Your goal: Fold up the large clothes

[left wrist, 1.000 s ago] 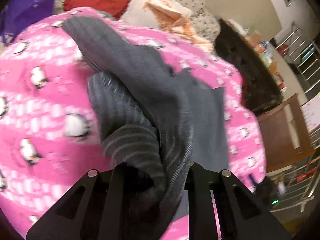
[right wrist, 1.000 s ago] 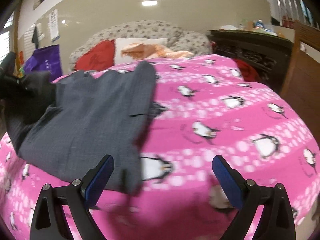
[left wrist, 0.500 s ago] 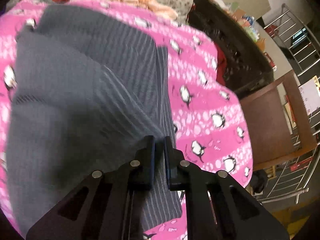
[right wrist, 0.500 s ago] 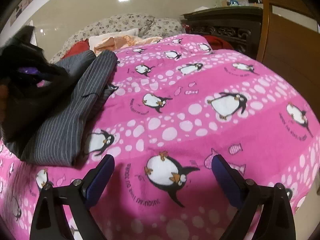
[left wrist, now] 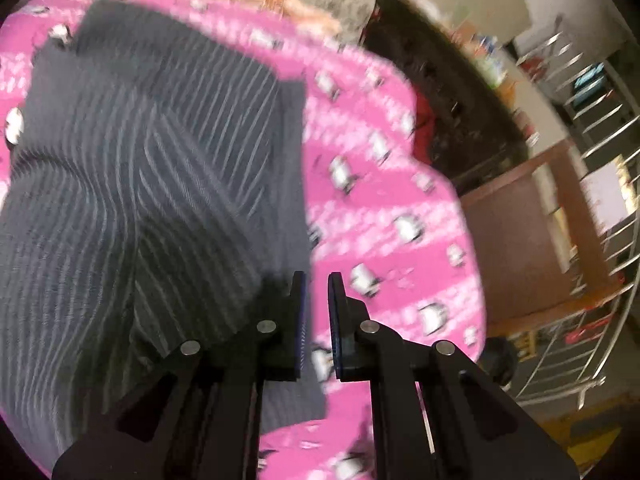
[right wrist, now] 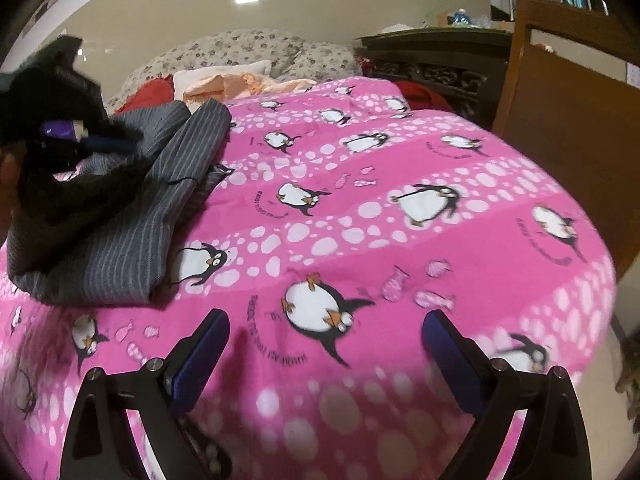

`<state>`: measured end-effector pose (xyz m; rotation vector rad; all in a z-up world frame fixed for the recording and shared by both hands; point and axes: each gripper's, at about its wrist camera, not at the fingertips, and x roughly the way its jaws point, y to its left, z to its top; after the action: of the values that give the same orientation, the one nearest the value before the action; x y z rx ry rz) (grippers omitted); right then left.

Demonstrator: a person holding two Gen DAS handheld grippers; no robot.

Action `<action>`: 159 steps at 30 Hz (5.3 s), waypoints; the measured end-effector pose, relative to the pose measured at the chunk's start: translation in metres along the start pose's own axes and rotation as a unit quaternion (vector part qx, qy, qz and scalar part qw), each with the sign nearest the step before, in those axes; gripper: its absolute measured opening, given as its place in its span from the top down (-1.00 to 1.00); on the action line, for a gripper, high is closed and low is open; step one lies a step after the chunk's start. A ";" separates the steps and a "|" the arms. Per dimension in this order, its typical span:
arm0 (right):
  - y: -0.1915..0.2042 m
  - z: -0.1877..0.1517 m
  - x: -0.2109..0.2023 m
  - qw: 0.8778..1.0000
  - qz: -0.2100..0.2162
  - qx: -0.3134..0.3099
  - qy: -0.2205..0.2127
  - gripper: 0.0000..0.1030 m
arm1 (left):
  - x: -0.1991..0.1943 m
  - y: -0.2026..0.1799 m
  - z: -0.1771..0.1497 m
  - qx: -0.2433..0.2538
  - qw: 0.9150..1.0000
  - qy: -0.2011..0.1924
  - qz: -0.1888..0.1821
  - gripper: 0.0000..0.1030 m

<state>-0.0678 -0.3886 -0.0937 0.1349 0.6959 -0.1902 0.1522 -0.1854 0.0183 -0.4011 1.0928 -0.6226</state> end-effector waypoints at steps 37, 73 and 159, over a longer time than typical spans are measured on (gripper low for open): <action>0.190 0.192 0.113 0.946 0.296 -0.070 0.109 0.88 | -0.109 0.100 -0.133 0.075 0.967 -0.190 0.152 0.31; 0.125 0.108 0.062 0.957 0.217 -0.151 0.122 0.98 | -0.116 0.069 -0.104 0.092 0.968 -0.191 0.136 0.10; 0.094 0.118 0.193 0.825 0.493 0.189 0.201 0.30 | -0.070 0.137 -0.034 0.051 0.988 -0.130 0.058 0.44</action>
<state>0.1708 -0.3434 -0.1234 0.9182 0.9190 0.7314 0.1360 -0.0354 -0.0274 -0.3180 0.8252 -0.5037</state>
